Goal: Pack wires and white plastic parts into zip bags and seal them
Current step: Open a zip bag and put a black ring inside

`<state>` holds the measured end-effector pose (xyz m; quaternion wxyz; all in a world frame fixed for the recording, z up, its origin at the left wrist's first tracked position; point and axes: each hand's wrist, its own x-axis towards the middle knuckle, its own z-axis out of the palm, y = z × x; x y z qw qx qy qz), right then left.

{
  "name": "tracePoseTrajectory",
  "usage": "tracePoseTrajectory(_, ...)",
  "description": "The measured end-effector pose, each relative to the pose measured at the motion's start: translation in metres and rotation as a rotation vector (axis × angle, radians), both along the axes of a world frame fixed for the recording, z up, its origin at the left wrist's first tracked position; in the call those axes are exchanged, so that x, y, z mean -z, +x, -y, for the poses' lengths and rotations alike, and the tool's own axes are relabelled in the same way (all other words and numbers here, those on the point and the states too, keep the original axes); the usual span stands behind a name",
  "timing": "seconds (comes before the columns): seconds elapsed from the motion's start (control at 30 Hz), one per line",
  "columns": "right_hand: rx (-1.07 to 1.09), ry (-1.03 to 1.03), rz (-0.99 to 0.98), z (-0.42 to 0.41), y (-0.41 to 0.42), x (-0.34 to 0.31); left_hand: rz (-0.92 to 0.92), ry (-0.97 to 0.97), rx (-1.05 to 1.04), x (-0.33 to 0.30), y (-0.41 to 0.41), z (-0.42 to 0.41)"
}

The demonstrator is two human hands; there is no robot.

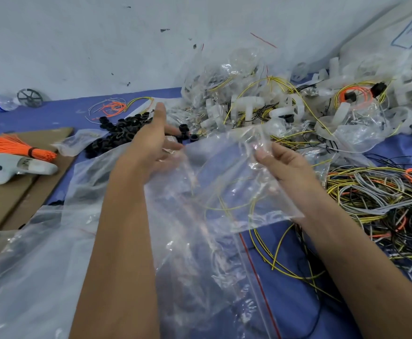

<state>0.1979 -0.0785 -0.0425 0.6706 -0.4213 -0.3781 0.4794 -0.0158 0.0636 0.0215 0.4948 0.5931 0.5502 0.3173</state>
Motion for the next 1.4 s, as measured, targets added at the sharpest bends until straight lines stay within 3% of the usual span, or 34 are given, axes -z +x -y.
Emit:
tracePoseTrajectory(0.07, 0.179, -0.13, 0.242, -0.003, -0.004, 0.012, -0.214, 0.004, 0.181, 0.001, -0.007, 0.002)
tracePoseTrajectory(0.13, 0.3, -0.186, 0.335, -0.006, -0.005, 0.02, -0.422, 0.06, 0.301, 0.006, -0.012, 0.0)
tracePoseTrajectory(0.23, 0.382, -0.196, 0.452, -0.006, 0.001, 0.02, -0.619, 0.184, 0.311, 0.014, -0.02, -0.008)
tracePoseTrajectory(0.37, 0.33, -0.234, 0.654, -0.004, -0.004, 0.019, -0.551, 0.254, 0.102, 0.02, -0.024, -0.015)
tracePoseTrajectory(0.5, 0.292, -0.191, 0.841, -0.001, -0.013, 0.017, -0.53, 0.571, -0.109, 0.012, -0.007, -0.012)
tracePoseTrajectory(0.6, 0.364, -0.148, 0.867, -0.002, -0.022, 0.018, -0.292, 0.35, 0.093, 0.008, 0.021, -0.001)
tracePoseTrajectory(0.7, 0.429, -0.113, 0.879, -0.004, -0.03, 0.019, -0.394, 0.056, 0.405, 0.014, 0.049, 0.019)
tracePoseTrajectory(0.8, 0.459, -0.053, 0.989, -0.004, -0.032, 0.021, -0.415, -0.084, 0.492, 0.022, 0.065, 0.029)
tracePoseTrajectory(1.07, 0.3, 0.062, 1.126, -0.006, -0.035, 0.015, -0.438, -0.091, 0.434, 0.025, 0.06, 0.032)
tracePoseTrajectory(1.4, 0.153, -0.09, 0.837, -0.006, -0.026, 0.015, -0.338, -0.064, 0.362, 0.023, 0.041, 0.021)
